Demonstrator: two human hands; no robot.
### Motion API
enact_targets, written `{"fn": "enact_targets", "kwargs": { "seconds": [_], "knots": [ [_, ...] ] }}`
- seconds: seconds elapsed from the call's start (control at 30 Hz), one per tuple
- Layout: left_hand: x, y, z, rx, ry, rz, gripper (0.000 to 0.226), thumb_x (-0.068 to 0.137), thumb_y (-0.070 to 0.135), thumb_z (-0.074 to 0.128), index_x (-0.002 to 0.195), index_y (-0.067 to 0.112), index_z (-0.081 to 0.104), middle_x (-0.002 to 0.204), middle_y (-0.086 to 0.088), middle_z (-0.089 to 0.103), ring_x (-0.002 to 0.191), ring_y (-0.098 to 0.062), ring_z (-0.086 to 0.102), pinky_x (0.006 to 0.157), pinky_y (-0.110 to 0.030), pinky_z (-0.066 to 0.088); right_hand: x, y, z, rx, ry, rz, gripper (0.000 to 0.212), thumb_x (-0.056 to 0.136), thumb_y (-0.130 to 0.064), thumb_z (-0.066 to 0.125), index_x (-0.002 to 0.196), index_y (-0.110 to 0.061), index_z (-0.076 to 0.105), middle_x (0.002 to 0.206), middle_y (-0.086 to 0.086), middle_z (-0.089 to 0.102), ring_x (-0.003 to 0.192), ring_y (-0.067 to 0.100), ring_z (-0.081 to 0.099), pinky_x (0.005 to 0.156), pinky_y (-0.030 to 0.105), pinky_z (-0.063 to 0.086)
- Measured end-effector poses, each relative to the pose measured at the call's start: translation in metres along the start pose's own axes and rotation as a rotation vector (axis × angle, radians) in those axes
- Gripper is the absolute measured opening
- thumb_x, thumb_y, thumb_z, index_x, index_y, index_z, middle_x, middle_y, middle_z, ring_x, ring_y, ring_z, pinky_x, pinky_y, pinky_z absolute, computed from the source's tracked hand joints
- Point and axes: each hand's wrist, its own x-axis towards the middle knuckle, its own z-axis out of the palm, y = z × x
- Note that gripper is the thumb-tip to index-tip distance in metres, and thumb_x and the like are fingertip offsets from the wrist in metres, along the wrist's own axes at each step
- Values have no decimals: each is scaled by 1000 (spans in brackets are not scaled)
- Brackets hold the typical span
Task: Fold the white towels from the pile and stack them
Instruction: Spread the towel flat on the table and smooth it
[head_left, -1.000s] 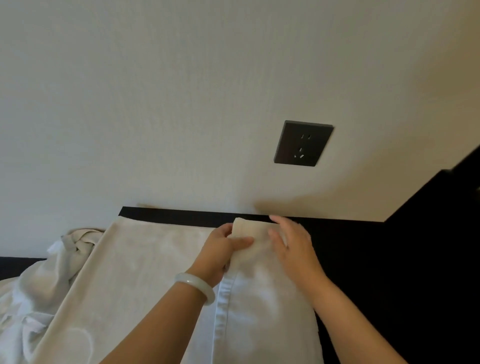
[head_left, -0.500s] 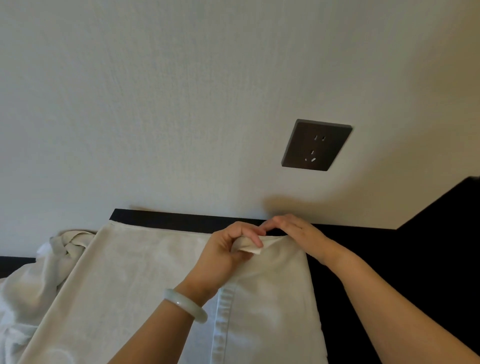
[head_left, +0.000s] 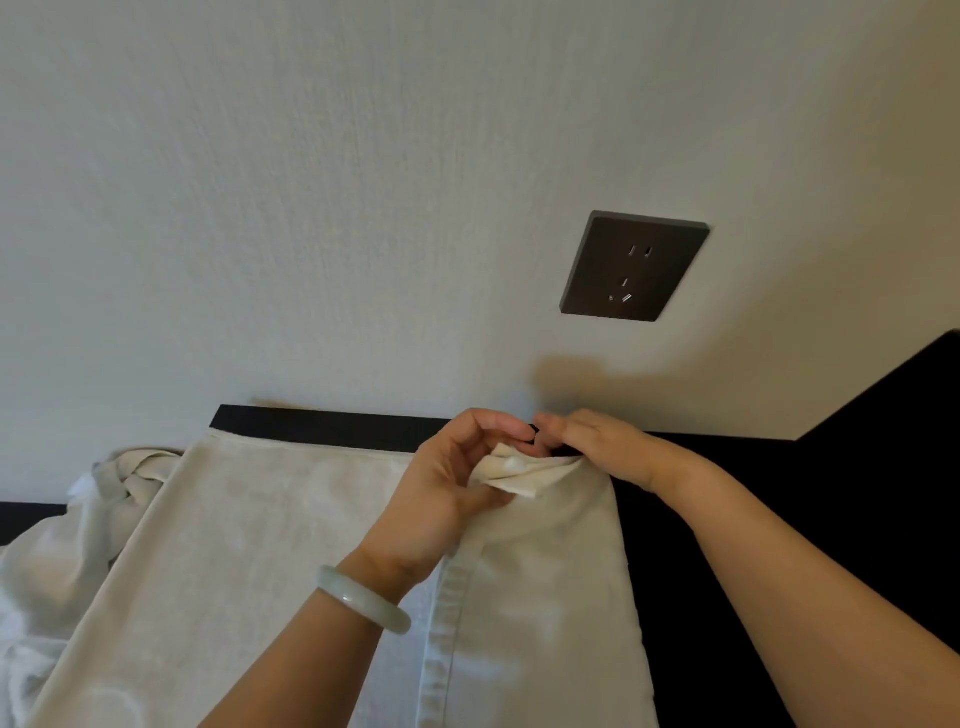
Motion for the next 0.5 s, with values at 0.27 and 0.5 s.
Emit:
{"fn": "enact_targets", "kwargs": {
  "seconds": [0.27, 0.5],
  "knots": [
    [3, -16, -14, 210, 409, -360, 39, 82, -7, 68, 113, 15, 61, 111, -9, 67, 103, -30, 65, 89, -46, 57, -3, 29, -4, -52, 70, 177, 42, 96, -61, 40, 86, -36, 72, 98, -21, 64, 107, 4, 55, 93, 14, 37],
    [8, -6, -1, 414, 399, -226, 32, 76, 2, 77, 98, 24, 66, 95, 2, 69, 89, -18, 66, 75, -30, 58, 1, 7, 6, 61, 62, -69, 38, 101, -48, 44, 104, -23, 73, 104, -1, 73, 104, 14, 66, 87, 19, 46]
  ]
}}
